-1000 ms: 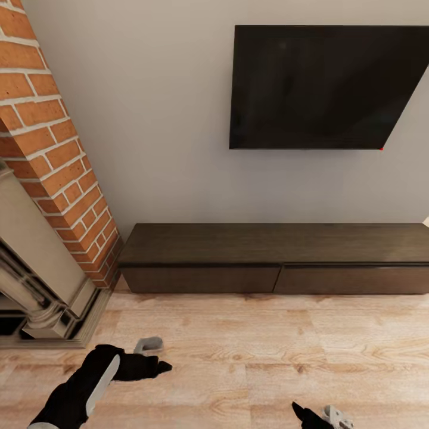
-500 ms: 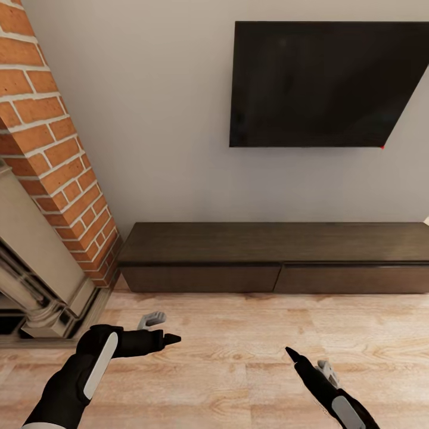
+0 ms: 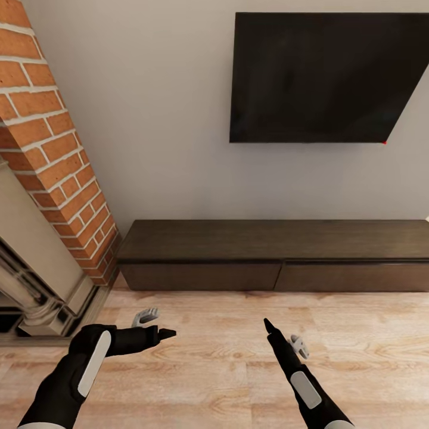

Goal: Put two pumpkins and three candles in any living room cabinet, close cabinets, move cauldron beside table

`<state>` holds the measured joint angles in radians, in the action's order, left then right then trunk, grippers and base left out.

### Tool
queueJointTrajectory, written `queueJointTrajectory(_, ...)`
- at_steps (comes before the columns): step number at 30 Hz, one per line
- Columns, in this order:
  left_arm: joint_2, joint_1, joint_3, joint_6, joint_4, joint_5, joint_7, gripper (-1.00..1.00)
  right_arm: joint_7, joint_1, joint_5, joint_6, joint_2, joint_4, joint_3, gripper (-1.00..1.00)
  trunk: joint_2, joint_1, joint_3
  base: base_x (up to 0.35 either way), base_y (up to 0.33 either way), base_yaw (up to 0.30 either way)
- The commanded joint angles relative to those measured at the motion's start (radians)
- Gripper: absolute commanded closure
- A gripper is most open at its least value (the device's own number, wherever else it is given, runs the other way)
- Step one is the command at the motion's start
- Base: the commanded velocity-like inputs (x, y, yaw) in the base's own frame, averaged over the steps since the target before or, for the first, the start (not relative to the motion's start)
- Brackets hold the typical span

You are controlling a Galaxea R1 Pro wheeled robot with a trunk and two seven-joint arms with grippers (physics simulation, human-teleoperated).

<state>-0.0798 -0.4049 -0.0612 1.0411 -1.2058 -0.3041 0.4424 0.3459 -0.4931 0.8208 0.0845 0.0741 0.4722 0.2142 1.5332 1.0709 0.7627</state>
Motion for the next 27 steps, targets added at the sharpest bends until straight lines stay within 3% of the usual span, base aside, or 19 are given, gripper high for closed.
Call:
queueJointTrajectory(1,0.002,-0.001,-0.001,0.005,-0.001,-0.024,0.010,-1.00,0.009,-0.001,0.019,0.003,0.004,-0.001,0.003,-1.00,0.008,0.004,0.004,0.000,0.000,0.000)
queueJointTrajectory(4,-0.003,-0.002,0.004,0.006,0.000,-0.133,0.010,-1.00,0.005,-0.001,0.025,0.008,0.009,-0.001,-0.001,-1.00,0.029,0.015,0.013,0.000,0.000,0.000)
queueJointTrajectory(8,-0.006,-0.002,0.008,0.006,0.000,-0.199,0.010,-1.00,0.003,-0.001,0.026,0.012,0.005,-0.001,0.000,-1.00,0.057,0.031,0.026,0.000,0.000,0.000)
queueJointTrajectory(14,-0.005,-0.002,0.014,0.006,-0.003,-0.226,0.013,-1.00,0.012,0.001,0.029,0.016,0.008,-0.001,0.001,-1.00,0.099,0.054,0.045,0.000,0.000,0.000)
queueJointTrajectory(19,-0.007,-0.002,0.016,0.006,-0.007,-0.294,0.077,-1.00,0.066,0.001,0.029,0.015,0.010,-0.001,0.000,-1.00,0.134,0.073,0.060,0.000,0.000,0.000)
queueJointTrajectory(27,-0.008,-0.002,0.017,0.006,-0.014,-0.309,0.112,-1.00,0.085,0.001,0.020,0.018,0.012,0.000,-0.009,-1.00,0.190,0.104,0.085,0.000,0.000,0.000)
